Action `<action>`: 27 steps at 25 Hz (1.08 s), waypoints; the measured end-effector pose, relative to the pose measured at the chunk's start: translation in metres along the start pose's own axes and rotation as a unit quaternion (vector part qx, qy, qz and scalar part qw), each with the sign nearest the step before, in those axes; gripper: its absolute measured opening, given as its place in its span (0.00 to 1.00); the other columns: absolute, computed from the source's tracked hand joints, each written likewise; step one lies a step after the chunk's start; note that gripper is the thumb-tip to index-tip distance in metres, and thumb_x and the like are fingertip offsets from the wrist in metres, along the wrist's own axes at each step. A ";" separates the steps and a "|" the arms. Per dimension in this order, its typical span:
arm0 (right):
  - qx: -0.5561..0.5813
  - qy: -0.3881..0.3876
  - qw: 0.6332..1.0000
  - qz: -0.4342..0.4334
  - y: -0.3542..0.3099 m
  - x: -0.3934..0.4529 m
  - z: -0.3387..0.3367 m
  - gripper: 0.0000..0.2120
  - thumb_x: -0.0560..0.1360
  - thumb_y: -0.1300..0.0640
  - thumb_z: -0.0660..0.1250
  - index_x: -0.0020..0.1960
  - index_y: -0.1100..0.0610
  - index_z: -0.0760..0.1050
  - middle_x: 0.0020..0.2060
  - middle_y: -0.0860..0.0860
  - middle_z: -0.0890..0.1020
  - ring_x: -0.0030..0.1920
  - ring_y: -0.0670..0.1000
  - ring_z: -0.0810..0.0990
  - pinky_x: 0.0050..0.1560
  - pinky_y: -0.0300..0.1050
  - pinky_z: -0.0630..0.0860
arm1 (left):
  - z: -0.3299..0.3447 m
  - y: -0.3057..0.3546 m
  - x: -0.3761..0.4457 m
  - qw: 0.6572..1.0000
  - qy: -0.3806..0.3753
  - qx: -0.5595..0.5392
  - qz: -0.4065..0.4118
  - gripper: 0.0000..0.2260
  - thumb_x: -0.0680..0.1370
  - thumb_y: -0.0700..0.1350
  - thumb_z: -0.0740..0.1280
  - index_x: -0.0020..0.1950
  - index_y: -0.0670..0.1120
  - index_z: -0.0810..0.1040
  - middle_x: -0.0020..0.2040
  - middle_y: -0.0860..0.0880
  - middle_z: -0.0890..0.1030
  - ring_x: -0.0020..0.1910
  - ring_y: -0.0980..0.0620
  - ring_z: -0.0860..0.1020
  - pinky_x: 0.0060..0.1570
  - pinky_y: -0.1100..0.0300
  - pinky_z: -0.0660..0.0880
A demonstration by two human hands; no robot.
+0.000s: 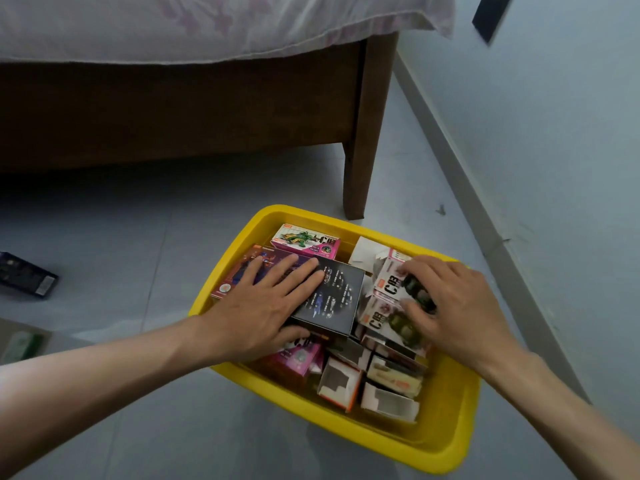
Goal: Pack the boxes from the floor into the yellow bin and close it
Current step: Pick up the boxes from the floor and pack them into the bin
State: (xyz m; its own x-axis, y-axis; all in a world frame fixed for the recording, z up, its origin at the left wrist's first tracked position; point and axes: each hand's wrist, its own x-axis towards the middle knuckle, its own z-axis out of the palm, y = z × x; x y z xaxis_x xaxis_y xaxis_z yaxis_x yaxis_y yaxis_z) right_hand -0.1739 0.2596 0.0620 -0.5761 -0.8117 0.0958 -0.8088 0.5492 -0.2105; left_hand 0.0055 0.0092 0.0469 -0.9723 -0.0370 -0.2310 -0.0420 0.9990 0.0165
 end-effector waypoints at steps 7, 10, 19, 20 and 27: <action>0.076 -0.119 0.989 -0.036 0.022 0.013 0.010 0.39 0.70 0.37 0.69 0.76 0.42 0.57 0.75 0.45 0.65 0.73 0.51 0.64 0.72 0.50 0.61 | -0.014 -0.016 0.001 0.993 -0.089 -0.065 0.048 0.32 0.75 0.74 0.45 0.73 0.71 0.32 0.79 0.60 0.37 0.77 0.56 0.38 0.74 0.44 0.35; 0.128 -0.100 0.986 -0.038 0.024 0.023 0.006 0.32 0.73 0.44 0.70 0.74 0.43 0.62 0.71 0.45 0.71 0.68 0.50 0.70 0.65 0.45 0.65 | -0.020 -0.014 -0.004 0.991 -0.100 -0.080 0.047 0.33 0.73 0.77 0.45 0.74 0.73 0.36 0.80 0.61 0.38 0.78 0.57 0.39 0.73 0.47 0.35; 0.142 -0.081 0.986 -0.004 0.013 0.031 -0.001 0.27 0.69 0.47 0.75 0.65 0.43 0.69 0.58 0.46 0.77 0.57 0.50 0.71 0.55 0.49 0.70 | -0.026 -0.007 -0.001 0.991 -0.063 -0.119 0.013 0.29 0.76 0.74 0.40 0.76 0.69 0.50 0.80 0.59 0.52 0.78 0.55 0.52 0.75 0.46 0.50; 0.169 -0.091 0.981 -0.003 0.012 0.030 -0.002 0.26 0.68 0.48 0.76 0.62 0.42 0.69 0.57 0.44 0.75 0.56 0.49 0.72 0.52 0.45 0.72 | -0.024 -0.006 -0.001 0.991 -0.065 -0.119 0.013 0.28 0.76 0.73 0.40 0.76 0.69 0.49 0.80 0.59 0.51 0.78 0.55 0.51 0.76 0.46 0.49; 0.140 -0.040 0.988 -0.047 0.012 0.054 -0.021 0.23 0.69 0.47 0.75 0.59 0.39 0.68 0.59 0.44 0.75 0.55 0.47 0.72 0.52 0.42 0.72 | -0.030 -0.007 0.007 0.993 -0.079 -0.091 0.011 0.29 0.75 0.75 0.39 0.75 0.68 0.51 0.80 0.58 0.54 0.78 0.53 0.53 0.74 0.45 0.49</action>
State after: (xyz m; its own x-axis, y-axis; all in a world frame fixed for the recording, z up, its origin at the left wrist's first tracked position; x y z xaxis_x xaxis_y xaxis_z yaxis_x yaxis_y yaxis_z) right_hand -0.2173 0.2263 0.0851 -0.4801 -0.8756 0.0535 -0.7876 0.4034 -0.4658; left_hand -0.0082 0.0014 0.0747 -0.9258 0.0030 -0.3780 -0.0763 0.9779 0.1946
